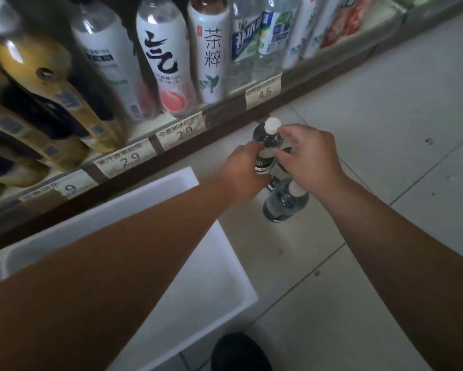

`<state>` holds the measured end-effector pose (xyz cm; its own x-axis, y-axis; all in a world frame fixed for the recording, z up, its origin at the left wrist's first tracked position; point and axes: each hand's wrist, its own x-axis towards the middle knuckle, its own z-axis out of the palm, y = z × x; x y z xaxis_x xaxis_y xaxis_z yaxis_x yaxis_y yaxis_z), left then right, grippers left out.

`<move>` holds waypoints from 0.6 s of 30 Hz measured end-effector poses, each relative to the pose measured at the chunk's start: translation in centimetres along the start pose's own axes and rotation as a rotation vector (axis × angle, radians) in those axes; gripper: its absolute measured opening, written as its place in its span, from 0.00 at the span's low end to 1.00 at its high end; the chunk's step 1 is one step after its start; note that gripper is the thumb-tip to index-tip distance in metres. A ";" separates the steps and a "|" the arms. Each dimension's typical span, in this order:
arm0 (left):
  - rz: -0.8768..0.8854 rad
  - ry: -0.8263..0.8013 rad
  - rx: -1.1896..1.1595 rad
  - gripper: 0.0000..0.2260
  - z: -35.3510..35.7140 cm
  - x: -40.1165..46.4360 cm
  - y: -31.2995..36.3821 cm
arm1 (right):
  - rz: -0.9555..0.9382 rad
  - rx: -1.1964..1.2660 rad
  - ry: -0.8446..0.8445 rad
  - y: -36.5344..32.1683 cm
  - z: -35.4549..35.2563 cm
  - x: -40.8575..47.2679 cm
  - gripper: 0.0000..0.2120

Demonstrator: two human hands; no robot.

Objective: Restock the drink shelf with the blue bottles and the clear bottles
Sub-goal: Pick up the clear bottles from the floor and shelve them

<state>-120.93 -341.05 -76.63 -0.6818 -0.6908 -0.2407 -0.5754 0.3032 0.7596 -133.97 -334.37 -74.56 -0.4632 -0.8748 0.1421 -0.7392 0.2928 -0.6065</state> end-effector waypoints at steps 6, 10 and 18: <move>0.074 -0.148 0.003 0.37 5.0 -0.8 -0.1 | -0.006 0.030 0.057 2.0 0.1 -1.2 0.18; 0.027 -0.023 -0.002 0.36 7.3 -0.9 -0.7 | -0.002 0.055 0.061 2.5 0.4 -1.5 0.19; 0.041 0.144 -0.040 0.23 5.7 -2.1 0.3 | -0.058 0.098 0.165 2.3 0.5 -3.4 0.16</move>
<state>-122.31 -335.75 -79.35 -0.6308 -0.7664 -0.1216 -0.5276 0.3087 0.7914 -133.82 -330.91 -76.87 -0.5007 -0.8118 0.3003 -0.7195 0.1975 -0.6658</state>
